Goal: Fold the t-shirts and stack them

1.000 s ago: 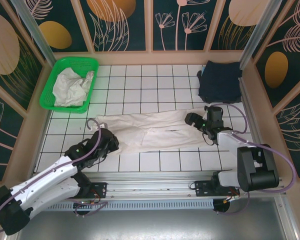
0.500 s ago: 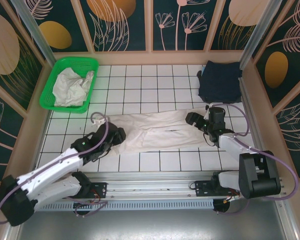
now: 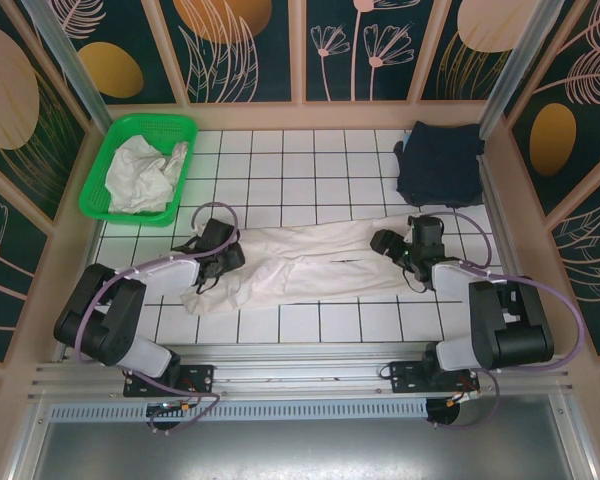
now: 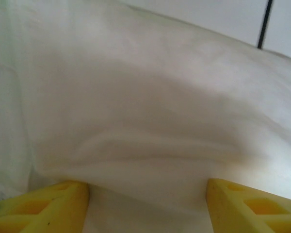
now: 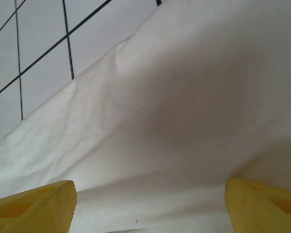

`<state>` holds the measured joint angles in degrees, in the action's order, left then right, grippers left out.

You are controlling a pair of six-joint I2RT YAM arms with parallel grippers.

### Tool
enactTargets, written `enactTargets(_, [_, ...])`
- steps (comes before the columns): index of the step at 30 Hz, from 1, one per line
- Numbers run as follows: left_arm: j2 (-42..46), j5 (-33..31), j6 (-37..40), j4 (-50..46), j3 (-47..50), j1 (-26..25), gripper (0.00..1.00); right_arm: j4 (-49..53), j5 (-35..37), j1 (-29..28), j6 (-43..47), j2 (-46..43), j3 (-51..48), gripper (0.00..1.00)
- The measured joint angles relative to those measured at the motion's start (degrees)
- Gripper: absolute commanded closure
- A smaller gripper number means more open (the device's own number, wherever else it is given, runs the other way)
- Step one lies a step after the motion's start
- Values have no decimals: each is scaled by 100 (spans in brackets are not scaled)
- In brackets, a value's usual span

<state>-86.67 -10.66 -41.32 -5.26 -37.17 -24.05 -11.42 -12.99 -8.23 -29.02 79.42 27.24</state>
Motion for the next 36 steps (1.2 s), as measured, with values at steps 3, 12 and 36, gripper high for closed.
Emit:
enactTargets(3, [-249, 20, 160, 236, -118, 157, 35, 286, 232, 0, -4, -323, -57, 20])
enactTargets(12, [-1163, 173, 527, 553, -1003, 426, 35, 748, 616, -192, -7, -1152, 35, 20])
enactTargets(36, [-4520, 1464, 1491, 66, -6437, 654, 19, 1644, 1718, -1770, -682, -887, 48, 17])
